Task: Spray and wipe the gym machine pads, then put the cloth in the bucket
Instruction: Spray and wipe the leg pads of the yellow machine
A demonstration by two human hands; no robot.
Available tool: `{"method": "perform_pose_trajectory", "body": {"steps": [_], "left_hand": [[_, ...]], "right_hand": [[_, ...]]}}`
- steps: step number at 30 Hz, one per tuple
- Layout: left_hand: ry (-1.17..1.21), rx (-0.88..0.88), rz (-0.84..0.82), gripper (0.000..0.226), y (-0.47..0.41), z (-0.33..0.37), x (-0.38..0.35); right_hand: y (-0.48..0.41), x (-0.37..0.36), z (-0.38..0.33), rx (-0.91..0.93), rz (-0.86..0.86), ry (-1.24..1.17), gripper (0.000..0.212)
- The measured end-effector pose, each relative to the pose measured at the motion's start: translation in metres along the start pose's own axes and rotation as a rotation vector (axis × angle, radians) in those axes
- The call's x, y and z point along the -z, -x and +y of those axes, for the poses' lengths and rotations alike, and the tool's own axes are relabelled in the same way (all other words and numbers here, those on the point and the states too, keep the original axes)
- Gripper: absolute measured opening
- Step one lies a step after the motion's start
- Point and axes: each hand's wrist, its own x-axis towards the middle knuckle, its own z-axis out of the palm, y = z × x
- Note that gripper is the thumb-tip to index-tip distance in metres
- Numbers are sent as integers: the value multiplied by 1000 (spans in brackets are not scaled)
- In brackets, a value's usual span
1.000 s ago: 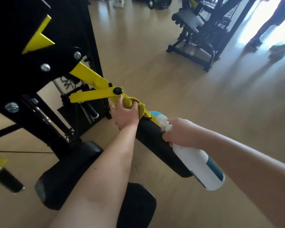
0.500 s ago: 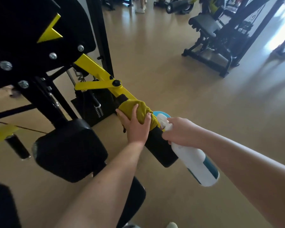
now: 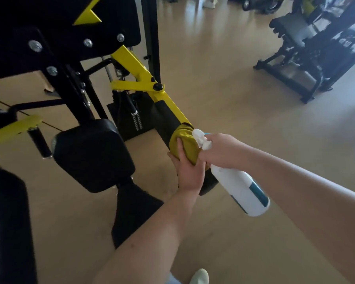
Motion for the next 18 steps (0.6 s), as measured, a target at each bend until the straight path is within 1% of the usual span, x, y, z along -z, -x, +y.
{"method": "perform_pose_trajectory", "body": {"steps": [2,5,8,10,13,16,18], "left_hand": [[16,23,12,102,-25,2,3],[11,4,59,106,-73,12,12],[-43,15,106,101,-127,27,33],[-28,30,137,97,-159,38,46],[65,37,128,89,-187,41,56],[186,-36,135,87,-198,34,62],[268,-20,131,85,-207,25,63]], "right_hand": [[-12,2,-8,-3,12,-3,16],[-33,7,-21,-10,34,-12,19],[-51,15,-36,-45,58,11,23],[-63,19,-44,-63,64,13,24],[-77,23,-53,-79,71,8,27],[-82,21,-57,-84,78,12,29],[-81,16,-56,-76,79,21,30]]}}
